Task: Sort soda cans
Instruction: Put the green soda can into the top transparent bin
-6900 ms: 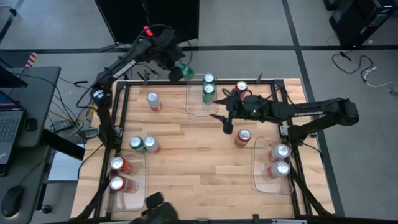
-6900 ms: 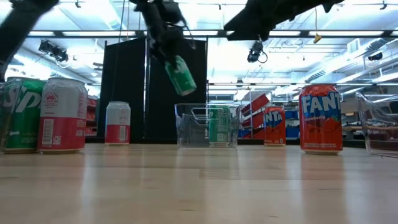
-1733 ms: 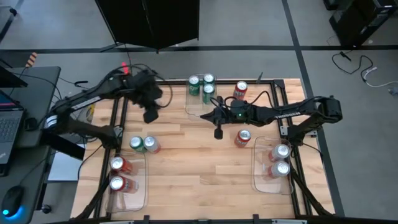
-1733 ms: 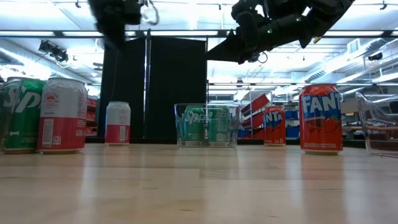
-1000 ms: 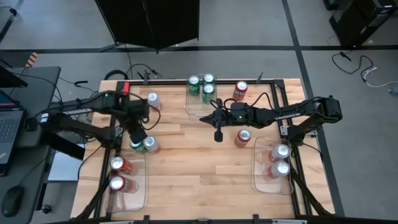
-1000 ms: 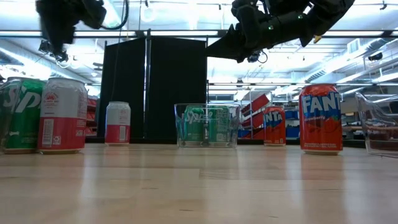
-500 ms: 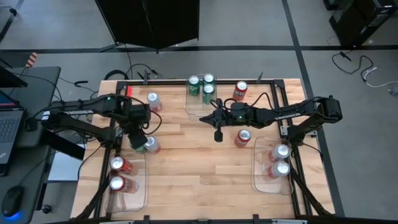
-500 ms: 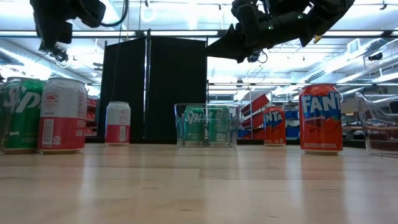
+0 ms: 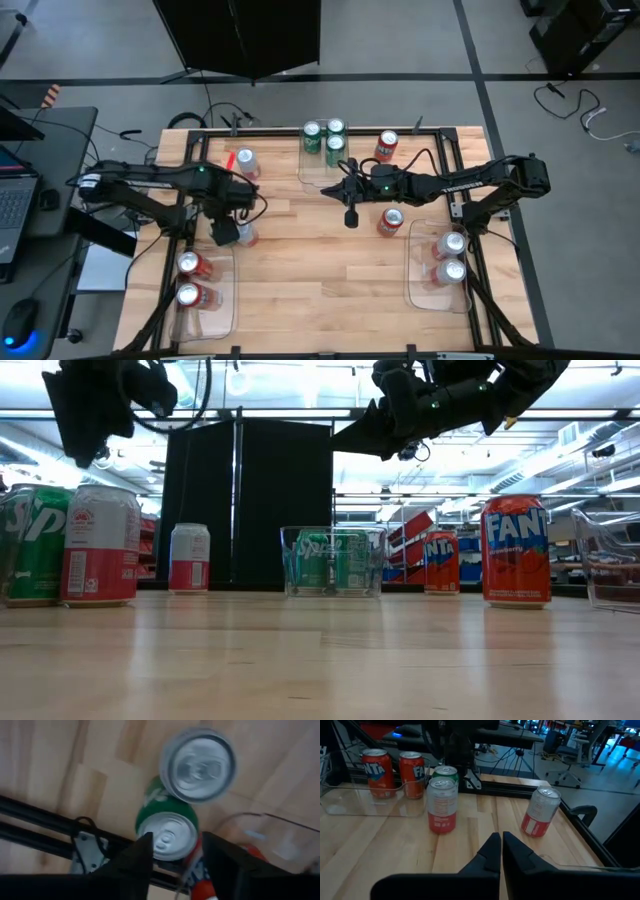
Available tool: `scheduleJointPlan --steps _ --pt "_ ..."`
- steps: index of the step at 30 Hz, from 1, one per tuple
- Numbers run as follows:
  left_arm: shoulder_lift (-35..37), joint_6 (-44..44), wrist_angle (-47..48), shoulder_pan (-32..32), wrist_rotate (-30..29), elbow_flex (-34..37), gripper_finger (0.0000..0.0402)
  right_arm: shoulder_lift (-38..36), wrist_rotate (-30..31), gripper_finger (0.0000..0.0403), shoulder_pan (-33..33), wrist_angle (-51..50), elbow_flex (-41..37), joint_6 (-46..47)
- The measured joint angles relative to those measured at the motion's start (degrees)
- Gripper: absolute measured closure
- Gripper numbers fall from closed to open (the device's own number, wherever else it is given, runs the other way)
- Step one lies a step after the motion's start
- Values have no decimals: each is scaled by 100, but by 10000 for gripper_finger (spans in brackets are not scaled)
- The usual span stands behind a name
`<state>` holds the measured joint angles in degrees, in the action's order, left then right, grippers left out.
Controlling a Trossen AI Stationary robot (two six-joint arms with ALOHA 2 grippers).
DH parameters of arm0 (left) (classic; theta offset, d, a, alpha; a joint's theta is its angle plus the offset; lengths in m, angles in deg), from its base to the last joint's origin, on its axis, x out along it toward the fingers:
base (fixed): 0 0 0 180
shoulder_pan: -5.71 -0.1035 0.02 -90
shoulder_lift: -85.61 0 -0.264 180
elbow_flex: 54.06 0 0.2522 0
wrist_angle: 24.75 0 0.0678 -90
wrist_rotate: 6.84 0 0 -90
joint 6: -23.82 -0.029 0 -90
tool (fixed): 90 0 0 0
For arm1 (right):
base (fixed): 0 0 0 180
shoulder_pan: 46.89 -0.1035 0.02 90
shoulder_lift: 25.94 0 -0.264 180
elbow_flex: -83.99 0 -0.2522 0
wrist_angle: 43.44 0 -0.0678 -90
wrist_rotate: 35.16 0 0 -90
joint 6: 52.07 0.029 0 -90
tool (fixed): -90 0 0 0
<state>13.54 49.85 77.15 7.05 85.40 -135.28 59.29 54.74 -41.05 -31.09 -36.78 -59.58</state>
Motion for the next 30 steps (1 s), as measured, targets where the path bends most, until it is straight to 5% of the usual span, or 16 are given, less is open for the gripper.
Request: scheduleJointPlan --steps 5,12,30 --pt "-159 266 23 -4 -206 130 166 0 0 397 0 0 0 0" --pt "193 755 -25 -4 358 856 127 0 0 394 0 -39 0 0" --pt "566 1194 -391 -11 453 1010 135 0 -2 386 -9 -42 0 24"
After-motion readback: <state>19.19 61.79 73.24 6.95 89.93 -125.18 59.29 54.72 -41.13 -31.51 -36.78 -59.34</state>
